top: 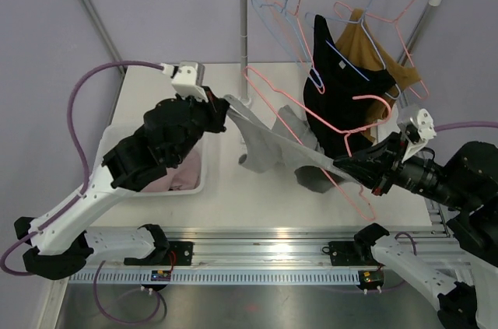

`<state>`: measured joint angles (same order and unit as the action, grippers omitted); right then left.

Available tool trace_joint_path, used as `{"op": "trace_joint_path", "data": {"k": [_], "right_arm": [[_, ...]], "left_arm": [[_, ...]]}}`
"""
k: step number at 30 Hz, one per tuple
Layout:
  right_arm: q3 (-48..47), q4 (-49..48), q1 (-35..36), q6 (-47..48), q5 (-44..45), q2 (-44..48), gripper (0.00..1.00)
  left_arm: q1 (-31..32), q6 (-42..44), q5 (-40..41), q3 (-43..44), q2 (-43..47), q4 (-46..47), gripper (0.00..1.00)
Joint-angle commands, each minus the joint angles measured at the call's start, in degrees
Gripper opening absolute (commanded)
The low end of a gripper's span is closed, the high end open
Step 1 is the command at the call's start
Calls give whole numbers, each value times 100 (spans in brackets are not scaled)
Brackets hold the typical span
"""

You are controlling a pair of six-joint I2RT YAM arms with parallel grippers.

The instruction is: Remove the tank top from the hanger

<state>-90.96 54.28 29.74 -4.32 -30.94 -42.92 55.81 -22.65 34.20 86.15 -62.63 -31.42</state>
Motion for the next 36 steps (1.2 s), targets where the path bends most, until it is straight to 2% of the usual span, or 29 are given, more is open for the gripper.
{"op": "trace_joint_path", "data": {"k": [1, 2, 3, 5, 6, 7, 9, 11, 12, 14, 15, 16, 17, 18, 20, 21, 23, 24, 26, 27, 29, 30, 31, 33, 34, 36], "right_arm": [[971, -2391, 59, -674, 404, 546, 0], [1627, -2944, 59, -824, 430, 643, 0], [1964, -4159, 59, -1104, 474, 783, 0], [2745, -5361, 50, -1482, 518, 785, 0], [2915, -6576, 59, -1510, 580, 733, 0], [3048, -7049, 59, -1546, 641, 654, 0], [3146, -7998, 59, -1503, 973, 339, 0], [2884, -8222, 59, -1301, 1247, 66, 0], [2708, -8058, 59, -1030, 1631, -14, 0], [2235, -7838, 59, -669, 2011, -102, 0], [1953, -7549, 59, -441, 2483, -225, 0], [1594, -6372, 59, -334, 2740, -322, 0], [816, -5707, 59, -142, 2986, -575, 0], [381, -4126, 59, -79, 3058, -725, 0], [-471, -2902, 59, -156, 3382, -1111, 0], [-658, -1922, 59, -148, 3549, -1209, 0], [-809, -1265, 59, -262, 3647, -1272, 0], [-801, -827, 59, -306, 3735, -1246, 0], [-626, -639, 59, -359, 3998, -1054, 0], [-608, -447, 59, -368, 4112, -1026, 0], [-756, -209, 59, -342, 4358, -1156, 0], [-835, -7, 59, -324, 4412, -1245, 0], [-966, 56, 59, -281, 4491, -1341, 0], [-1125, 196, 41, -122, 4780, -1789, 0], [-1378, 249, 50, -52, 4773, -2147, 0], [-1669, 381, -38, -17, 4659, -2501, 0]], "left_arm": [[-1, -108, -1632, -895, 268, 336, 0], [113, -38, -1957, -1237, 365, 886, 0], [480, 67, -2430, -1780, 461, 1136, 0], [912, 506, -2820, -2293, 638, 1741, 0], [1184, 638, -3379, -2522, 682, 1910, 0], [1273, 761, -3663, -3046, 717, 2094, 0], [1406, 780, -4025, -3445, 875, 2465, 0], [1424, 658, -3668, -3789, 1041, 2308, 0], [1424, 561, -2717, -3842, 1095, 2133, 0], [1415, 201, -1711, -3808, 1122, 1355, 0], [1415, 17, -1166, -3738, 1078, 1018, 0], [1415, -341, -282, -3633, 1043, 684, 0], [1415, -519, 40, -3458, 1016, 81, 0], [1415, -677, 478, -3351, 999, -178, 0], [1415, -994, 719, -3236, 1060, -687, 0], [1415, -1108, 981, -3079, 1130, -855, 2], [1406, -1364, 1150, -2912, 1218, -1276, 7], [1406, -1417, 1290, -2728, 1253, -1418, 13], [1397, -1522, 1431, -2542, 1358, -1796, 17], [1397, -1409, 1397, -2420, 1402, -1841, 33], [1397, -1251, 1274, -2349, 1517, -1841, 53], [1397, -1198, 1178, -2296, 1552, -1876, 77], [1397, -1180, 1134, -2200, 1604, -1981, 86], [1397, -1145, 994, -2103, 1684, -2070, 92], [1397, -1101, 932, -2076, 1754, -2096, 99], [1397, -944, 729, -2067, 1833, -2114, 99]]}}
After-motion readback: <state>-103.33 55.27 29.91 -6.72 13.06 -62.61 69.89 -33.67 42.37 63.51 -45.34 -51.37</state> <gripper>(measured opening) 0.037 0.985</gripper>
